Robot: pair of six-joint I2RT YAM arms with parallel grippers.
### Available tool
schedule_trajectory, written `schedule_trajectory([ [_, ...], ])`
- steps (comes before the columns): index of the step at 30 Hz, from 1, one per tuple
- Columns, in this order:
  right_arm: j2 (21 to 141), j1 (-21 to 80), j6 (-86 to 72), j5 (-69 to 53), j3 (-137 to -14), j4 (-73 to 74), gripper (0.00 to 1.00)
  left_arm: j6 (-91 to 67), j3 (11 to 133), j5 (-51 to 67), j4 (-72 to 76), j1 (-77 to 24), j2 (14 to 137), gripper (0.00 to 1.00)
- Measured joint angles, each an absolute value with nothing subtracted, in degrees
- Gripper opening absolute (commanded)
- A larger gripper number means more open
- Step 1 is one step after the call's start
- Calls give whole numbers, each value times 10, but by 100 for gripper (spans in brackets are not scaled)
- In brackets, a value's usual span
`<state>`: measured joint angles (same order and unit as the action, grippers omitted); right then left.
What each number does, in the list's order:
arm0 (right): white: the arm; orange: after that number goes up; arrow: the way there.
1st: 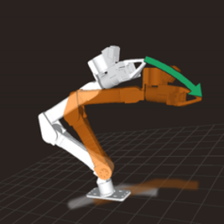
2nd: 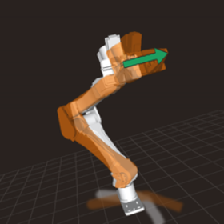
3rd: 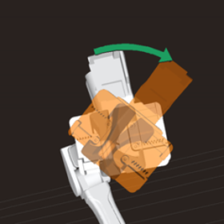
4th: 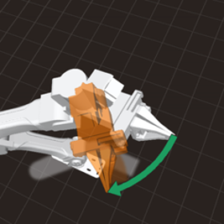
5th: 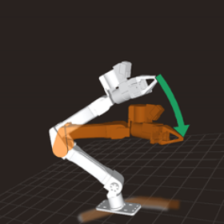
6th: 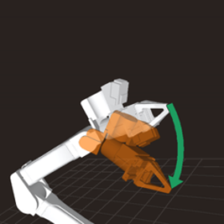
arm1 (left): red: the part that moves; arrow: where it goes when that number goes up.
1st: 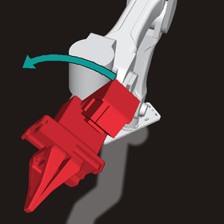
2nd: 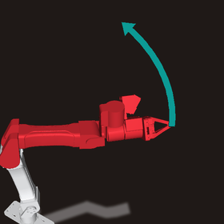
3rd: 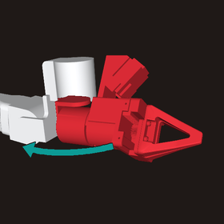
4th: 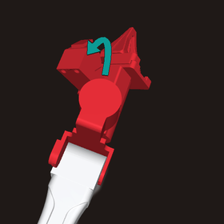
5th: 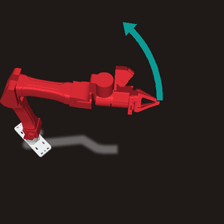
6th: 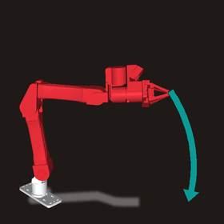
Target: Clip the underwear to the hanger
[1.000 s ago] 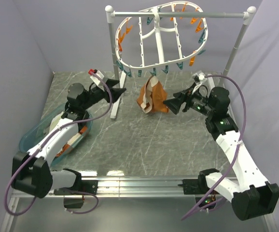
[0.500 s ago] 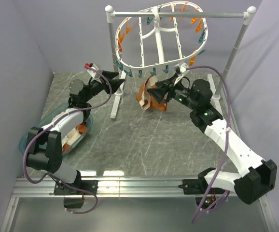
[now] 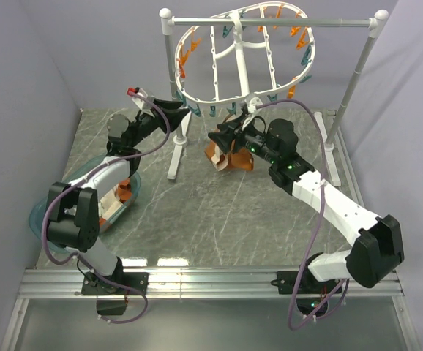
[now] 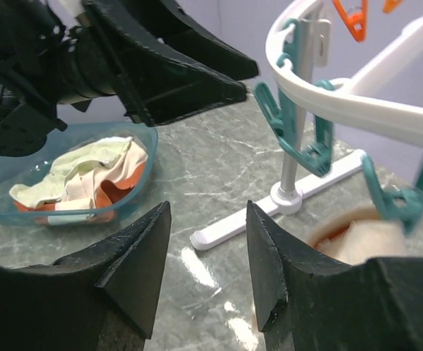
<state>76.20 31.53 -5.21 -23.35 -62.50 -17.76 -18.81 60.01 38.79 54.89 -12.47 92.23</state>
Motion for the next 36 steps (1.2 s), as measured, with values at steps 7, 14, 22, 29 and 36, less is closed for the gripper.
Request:
schedule_trajectory([
  [7,795,330,-29,-234,-639,-208,51,-198,635,382,545,-125,948,39],
  [14,825,333,-20,-222,-644,-232,49,-222,671,382,545,-125,982,34],
  [22,863,333,-18,-201,-662,-251,49,-231,672,390,531,-126,987,39],
  [29,870,333,-18,-196,-668,-258,49,-238,666,392,524,-128,987,42],
  [36,870,333,-16,-194,-668,-258,49,-252,666,392,524,-133,987,38],
])
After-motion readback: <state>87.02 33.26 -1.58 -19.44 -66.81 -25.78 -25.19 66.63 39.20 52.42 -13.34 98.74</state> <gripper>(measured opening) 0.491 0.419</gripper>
